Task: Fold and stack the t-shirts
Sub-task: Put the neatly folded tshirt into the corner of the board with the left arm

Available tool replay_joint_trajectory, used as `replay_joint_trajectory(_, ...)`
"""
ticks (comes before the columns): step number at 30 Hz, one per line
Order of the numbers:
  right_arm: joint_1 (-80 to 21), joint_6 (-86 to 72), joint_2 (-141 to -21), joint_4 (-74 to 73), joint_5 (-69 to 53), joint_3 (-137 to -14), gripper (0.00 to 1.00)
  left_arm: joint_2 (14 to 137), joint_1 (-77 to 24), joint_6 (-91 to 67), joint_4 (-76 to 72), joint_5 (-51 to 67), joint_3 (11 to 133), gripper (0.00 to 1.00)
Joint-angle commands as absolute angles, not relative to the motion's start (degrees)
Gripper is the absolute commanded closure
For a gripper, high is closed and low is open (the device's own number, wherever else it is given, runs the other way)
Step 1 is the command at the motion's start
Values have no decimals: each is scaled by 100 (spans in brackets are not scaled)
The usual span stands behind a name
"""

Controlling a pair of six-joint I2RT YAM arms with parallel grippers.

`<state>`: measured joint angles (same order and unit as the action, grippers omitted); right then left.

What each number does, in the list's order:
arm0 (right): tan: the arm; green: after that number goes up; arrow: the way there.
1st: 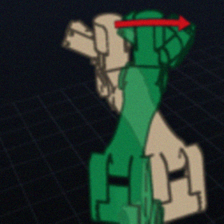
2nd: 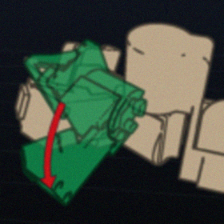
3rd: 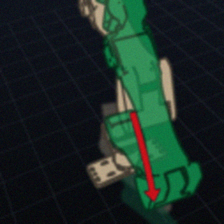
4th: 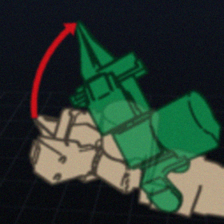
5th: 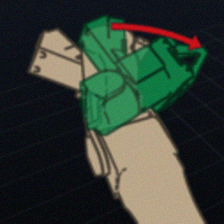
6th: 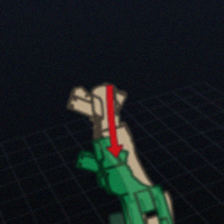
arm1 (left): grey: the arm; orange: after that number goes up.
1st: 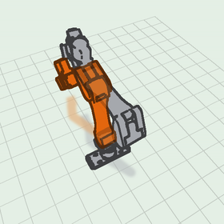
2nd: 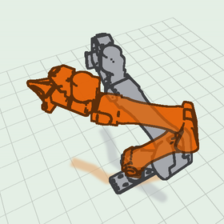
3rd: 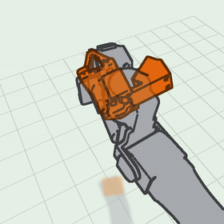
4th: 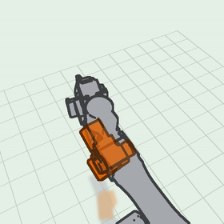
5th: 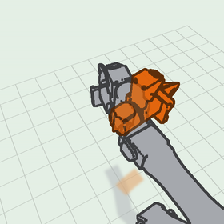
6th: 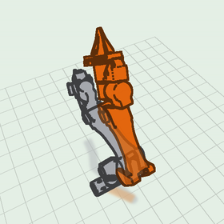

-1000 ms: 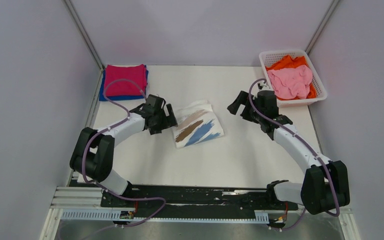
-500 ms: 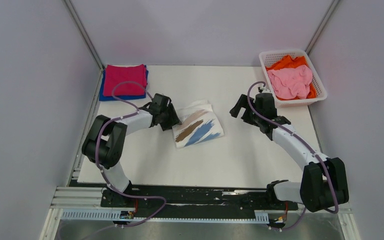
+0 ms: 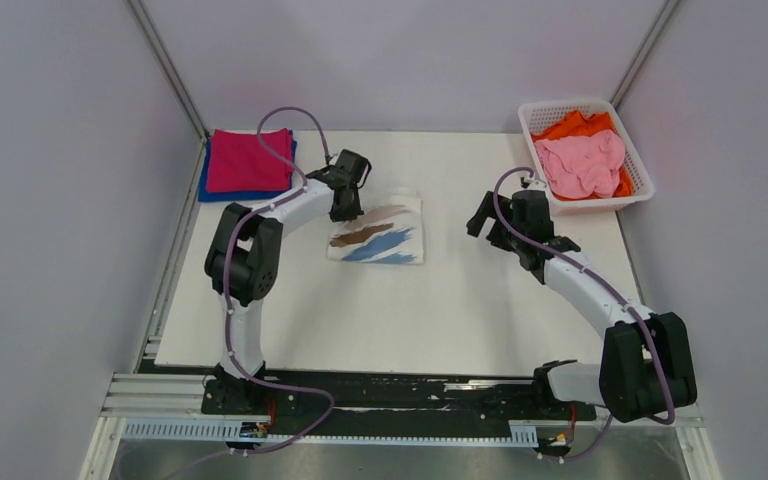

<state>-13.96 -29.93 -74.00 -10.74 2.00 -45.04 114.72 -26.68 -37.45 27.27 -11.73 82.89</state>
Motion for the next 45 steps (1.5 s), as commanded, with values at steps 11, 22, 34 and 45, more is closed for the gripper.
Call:
replay_joint_trajectory(11, -1367, -2675, -7686, -97, 860, -4292, 0, 12888, -1903, -214, 2973, -3946, 11120, 100)
replay_joint_trajectory(22, -1365, -2638, -8261, -86, 1085, -4494, 0, 13369, -1437, 1703, 1691, -4297, 12056, 100)
replay_joint_trajectory(34, -1370, -2636, -8384, -201, 1228, -4605, 0, 13004, -1380, 2323, 1564, -4244, 12467, 100)
replay_joint_trajectory(45, -1375, -2663, -8480, -375, 1266, -4705, 0, 12542, -1397, 2891, 1505, -4219, 12494, 100)
